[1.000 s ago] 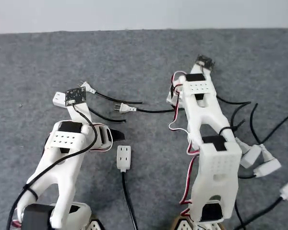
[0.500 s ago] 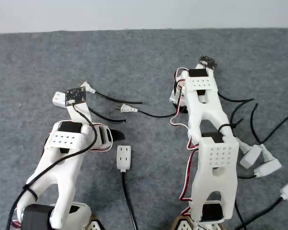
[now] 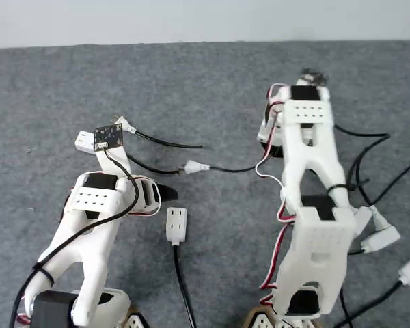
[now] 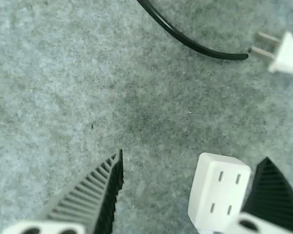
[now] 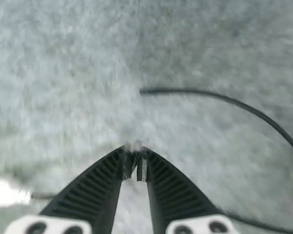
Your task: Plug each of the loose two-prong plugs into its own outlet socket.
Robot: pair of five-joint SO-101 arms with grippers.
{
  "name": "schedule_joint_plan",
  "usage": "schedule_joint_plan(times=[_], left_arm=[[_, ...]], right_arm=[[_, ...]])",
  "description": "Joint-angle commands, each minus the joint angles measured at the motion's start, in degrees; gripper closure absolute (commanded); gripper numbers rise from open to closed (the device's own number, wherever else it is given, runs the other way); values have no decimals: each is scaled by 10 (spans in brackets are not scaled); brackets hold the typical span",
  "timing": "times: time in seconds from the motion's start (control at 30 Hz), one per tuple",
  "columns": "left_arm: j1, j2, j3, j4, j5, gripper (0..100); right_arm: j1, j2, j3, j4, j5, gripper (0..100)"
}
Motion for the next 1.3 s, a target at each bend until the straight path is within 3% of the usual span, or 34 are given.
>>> schedule_joint_plan(times=[0.0,0.17,0.3,0.4,0.6,0.73,0.83,1.27], left_arm=[[-3,1,-24,-15,-5,607],[-4,1,-24,-15,-5,607],[-4,1,-24,-15,-5,607],[-4,1,-24,-15,-5,607],[-3,1,-24,-15,-5,607],[-3,1,-24,-15,-5,607],[-3,1,-24,-15,-5,607],[-3,1,-24,-15,-5,607]], right_arm=[[5,-87,-28,67,54,991],[7,-137,-20,153,149,991],[44,-195,60,148,234,991],[68,-240,98,149,353,991],[77,-226,79,147,476,991],[77,-150,0,149,471,991],[75,-65,-100,145,423,991],[13,365,-679,132,376,986]])
